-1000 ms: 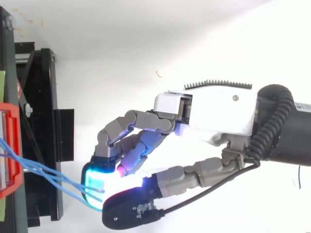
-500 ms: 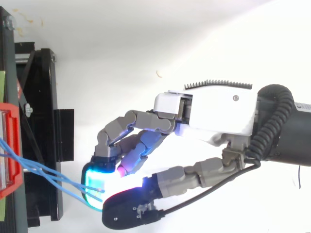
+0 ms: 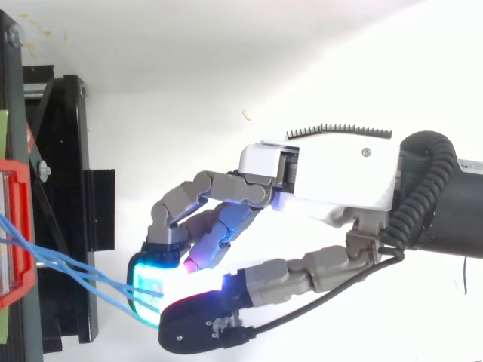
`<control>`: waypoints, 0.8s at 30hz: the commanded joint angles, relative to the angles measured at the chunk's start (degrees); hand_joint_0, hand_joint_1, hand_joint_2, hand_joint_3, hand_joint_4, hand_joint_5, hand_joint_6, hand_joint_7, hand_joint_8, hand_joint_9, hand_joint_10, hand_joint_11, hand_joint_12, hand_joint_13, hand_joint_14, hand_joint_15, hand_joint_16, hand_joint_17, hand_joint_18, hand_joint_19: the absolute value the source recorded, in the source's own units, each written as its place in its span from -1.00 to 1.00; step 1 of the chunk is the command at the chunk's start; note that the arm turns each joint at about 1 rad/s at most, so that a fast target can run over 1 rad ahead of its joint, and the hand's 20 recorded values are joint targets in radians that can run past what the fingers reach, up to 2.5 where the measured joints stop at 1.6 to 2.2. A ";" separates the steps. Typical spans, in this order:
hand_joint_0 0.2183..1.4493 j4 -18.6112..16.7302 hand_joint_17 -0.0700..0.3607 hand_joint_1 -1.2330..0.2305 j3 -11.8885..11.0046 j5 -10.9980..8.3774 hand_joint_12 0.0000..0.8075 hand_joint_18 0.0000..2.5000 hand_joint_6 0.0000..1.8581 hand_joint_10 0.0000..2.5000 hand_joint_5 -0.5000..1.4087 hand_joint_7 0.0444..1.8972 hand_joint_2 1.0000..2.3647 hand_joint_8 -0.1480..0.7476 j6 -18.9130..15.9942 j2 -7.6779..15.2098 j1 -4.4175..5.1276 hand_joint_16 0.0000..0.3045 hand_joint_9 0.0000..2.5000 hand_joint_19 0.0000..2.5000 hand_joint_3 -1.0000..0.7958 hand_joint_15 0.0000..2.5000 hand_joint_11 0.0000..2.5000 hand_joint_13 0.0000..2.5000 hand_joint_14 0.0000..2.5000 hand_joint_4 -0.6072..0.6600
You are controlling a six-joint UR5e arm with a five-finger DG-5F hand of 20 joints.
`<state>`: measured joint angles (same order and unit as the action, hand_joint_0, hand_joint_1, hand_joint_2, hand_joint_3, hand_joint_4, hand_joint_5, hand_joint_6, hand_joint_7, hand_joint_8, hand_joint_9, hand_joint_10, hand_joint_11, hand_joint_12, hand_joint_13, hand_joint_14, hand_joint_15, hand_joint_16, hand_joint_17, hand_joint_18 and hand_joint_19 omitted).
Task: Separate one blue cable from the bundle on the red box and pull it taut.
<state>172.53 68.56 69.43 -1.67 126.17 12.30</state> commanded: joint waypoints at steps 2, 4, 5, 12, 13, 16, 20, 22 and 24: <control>-0.41 0.00 0.04 -0.40 0.00 0.00 0.12 -0.46 -0.08 -0.99 -0.62 0.04 -0.87 0.10 0.00 -0.05 0.00 -0.55 -0.18 -0.61 0.25 -0.81 -0.47 -0.51 -1.00 -0.05; -0.41 0.00 0.04 -0.40 0.00 0.00 0.12 -0.46 -0.07 -0.99 -0.62 0.03 -0.88 0.10 0.00 -0.05 0.00 -0.55 -0.19 -0.61 0.26 -0.80 -0.47 -0.51 -1.00 -0.05; -0.41 0.00 0.04 -0.40 0.00 0.00 0.12 -0.46 -0.07 -0.99 -0.62 0.03 -0.88 0.10 0.00 -0.05 0.00 -0.55 -0.19 -0.61 0.26 -0.80 -0.46 -0.51 -1.00 -0.06; -0.41 -0.09 0.04 -0.39 -0.09 0.09 0.12 -0.46 -0.07 -0.99 -0.62 0.03 -0.88 0.10 -0.53 -0.05 0.00 -0.55 -0.19 -0.61 0.26 -0.81 -0.46 -0.51 -1.00 -0.06; -0.41 0.09 0.04 -0.39 0.00 -0.17 0.12 -0.46 -0.07 -0.99 -0.62 0.03 -0.88 0.11 -0.79 -0.05 0.00 -0.55 -0.19 -0.61 0.26 -0.80 -0.47 -0.51 -1.00 -0.06; -0.41 0.09 0.04 -0.39 0.00 0.00 0.11 -0.46 -0.07 -0.99 -0.62 0.02 -0.87 0.09 -0.61 -0.05 -0.26 -0.55 -0.20 -0.62 0.26 -0.81 -0.48 -0.52 -1.00 -0.07; -0.42 1.41 0.04 -0.39 0.00 0.09 0.11 -0.47 -0.08 -0.99 -0.62 0.03 -0.86 0.08 1.58 -0.13 -0.26 -0.55 -0.23 -0.62 0.26 -0.83 -0.52 -0.53 -1.00 -0.08; -0.42 3.87 0.04 -0.39 0.00 0.09 0.11 -0.48 -0.08 -0.99 -0.62 0.03 -0.85 0.06 4.22 -0.48 0.00 -0.55 -0.26 -0.63 0.26 -0.84 -0.56 -0.54 -1.00 -0.08; -0.43 6.33 0.04 -0.38 -0.09 0.09 0.11 -0.48 -0.08 -0.99 -0.62 0.03 -0.83 0.06 8.09 -0.66 0.00 -0.55 -0.29 -0.63 0.25 -0.85 -0.59 -0.55 -1.00 -0.08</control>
<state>175.70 68.49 69.54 1.76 125.83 12.20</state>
